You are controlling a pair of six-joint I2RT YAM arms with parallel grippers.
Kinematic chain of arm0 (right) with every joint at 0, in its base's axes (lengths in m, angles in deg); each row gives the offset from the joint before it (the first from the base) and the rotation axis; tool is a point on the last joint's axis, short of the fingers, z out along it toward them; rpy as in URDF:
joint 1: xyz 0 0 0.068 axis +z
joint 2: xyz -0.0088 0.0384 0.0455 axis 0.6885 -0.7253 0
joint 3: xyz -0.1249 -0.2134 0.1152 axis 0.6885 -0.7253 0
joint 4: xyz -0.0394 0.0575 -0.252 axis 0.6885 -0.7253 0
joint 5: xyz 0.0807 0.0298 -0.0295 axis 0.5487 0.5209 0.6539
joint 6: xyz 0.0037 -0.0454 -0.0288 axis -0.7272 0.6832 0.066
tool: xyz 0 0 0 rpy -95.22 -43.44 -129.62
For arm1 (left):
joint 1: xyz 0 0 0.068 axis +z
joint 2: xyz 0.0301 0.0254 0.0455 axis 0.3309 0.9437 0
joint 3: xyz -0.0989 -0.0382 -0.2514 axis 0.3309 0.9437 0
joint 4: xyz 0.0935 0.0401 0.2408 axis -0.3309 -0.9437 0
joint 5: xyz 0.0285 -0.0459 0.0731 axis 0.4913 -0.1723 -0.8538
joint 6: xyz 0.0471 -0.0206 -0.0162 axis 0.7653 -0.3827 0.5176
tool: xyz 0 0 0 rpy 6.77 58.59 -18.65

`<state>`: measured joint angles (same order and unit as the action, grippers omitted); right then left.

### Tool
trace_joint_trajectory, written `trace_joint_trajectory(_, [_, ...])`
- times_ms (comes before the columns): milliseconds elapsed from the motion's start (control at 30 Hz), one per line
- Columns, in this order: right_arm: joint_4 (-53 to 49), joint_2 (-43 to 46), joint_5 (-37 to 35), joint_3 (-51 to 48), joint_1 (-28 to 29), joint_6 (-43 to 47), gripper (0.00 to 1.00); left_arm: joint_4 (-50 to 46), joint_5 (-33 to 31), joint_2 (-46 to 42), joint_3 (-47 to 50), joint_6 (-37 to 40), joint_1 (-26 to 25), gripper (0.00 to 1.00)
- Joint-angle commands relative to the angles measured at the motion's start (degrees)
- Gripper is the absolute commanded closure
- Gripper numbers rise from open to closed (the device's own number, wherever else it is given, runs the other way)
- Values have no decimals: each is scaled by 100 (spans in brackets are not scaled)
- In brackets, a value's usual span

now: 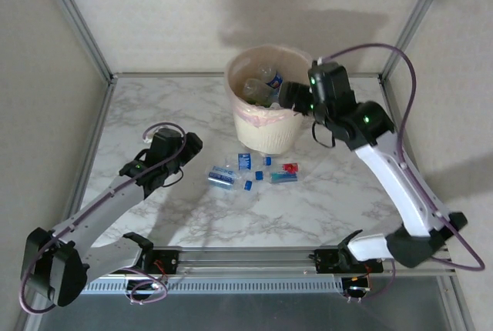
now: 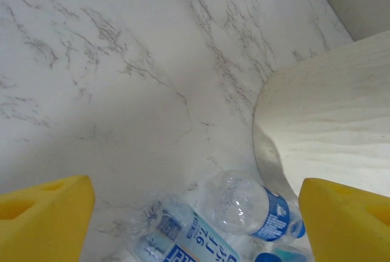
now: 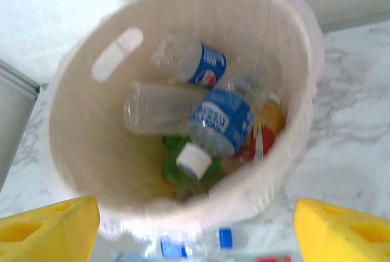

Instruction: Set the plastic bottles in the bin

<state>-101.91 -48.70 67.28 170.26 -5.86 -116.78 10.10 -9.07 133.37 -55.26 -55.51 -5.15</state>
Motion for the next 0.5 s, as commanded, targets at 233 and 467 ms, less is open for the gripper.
trace_joint_trajectory(233, [132,1285,386,-2196,1045,-882,18,-694,-438,-510,479,-1905,-972,13])
trace_joint_trajectory(467, [458,1427,344,-2843,1174,-1058,18,-602,-663,232,289,-3175,-2061,10])
